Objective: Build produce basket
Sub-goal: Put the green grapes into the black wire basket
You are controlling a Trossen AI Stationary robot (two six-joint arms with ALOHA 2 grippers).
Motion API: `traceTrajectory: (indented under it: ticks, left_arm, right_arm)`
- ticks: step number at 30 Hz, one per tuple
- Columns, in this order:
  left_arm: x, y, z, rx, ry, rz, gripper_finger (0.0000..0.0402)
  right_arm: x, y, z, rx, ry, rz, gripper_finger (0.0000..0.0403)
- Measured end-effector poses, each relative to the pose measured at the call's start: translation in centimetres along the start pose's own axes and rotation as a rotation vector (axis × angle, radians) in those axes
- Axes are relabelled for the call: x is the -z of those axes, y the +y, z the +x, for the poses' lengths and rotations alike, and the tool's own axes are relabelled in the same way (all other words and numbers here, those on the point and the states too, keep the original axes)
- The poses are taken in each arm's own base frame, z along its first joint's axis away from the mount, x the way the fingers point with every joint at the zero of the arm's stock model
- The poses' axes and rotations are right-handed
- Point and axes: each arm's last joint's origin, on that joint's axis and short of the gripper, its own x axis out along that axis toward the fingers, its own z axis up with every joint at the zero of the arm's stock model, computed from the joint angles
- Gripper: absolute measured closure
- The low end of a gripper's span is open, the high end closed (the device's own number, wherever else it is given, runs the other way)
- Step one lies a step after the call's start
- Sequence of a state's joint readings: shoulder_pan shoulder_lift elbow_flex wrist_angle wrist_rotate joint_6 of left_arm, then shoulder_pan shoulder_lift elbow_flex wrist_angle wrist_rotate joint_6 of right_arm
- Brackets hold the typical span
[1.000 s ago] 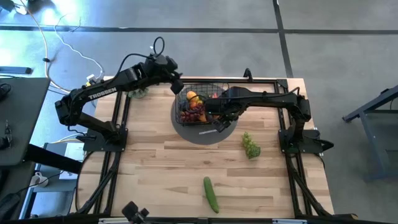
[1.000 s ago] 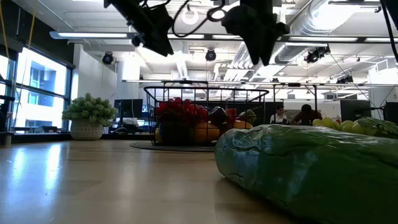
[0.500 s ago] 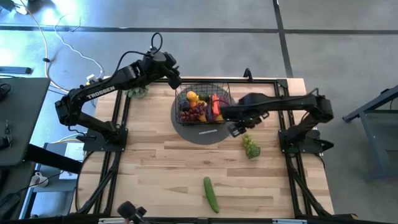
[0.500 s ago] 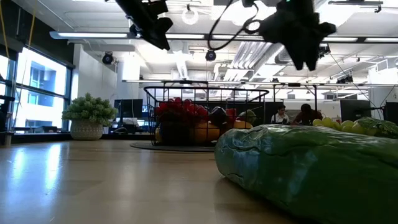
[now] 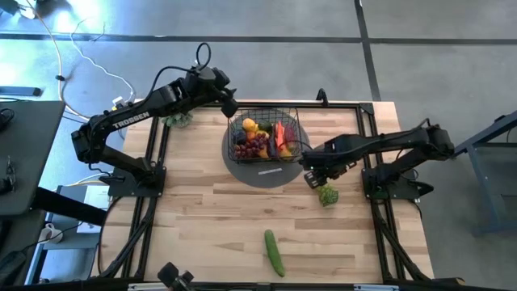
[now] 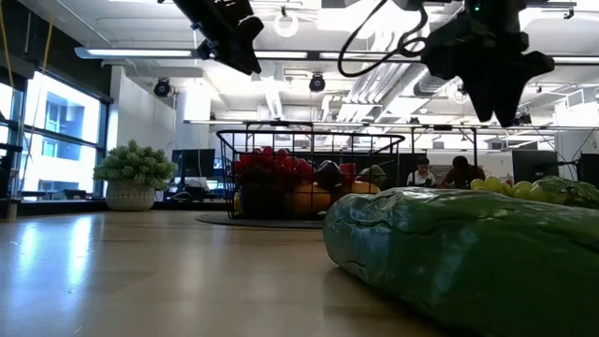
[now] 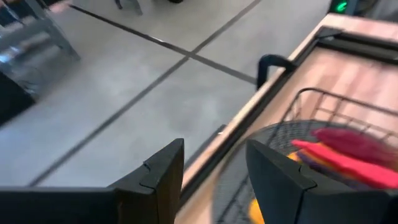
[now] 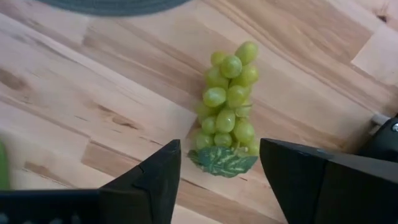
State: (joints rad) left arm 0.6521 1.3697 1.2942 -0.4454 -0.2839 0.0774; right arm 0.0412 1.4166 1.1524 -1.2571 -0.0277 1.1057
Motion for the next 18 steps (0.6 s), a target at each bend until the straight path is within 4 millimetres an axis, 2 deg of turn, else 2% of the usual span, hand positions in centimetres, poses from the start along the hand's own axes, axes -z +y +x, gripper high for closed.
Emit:
traceTrajectory:
  ticks: [9, 18]
  left_arm:
    - [0.2, -0.9, -0.2, 0.122, 0.021, -0.147, 0.0232]
    - [0.5, -3.6, -1.1, 0.207, 0.062, -0.102, 0.0229]
  right_arm:
    - [1.2, -0.5, 3.0, 0.049, 0.034, -0.042, 0.0151]
    - [1.7, -1.5, 7.0, 0.053, 0.040, -0.040, 0.0147]
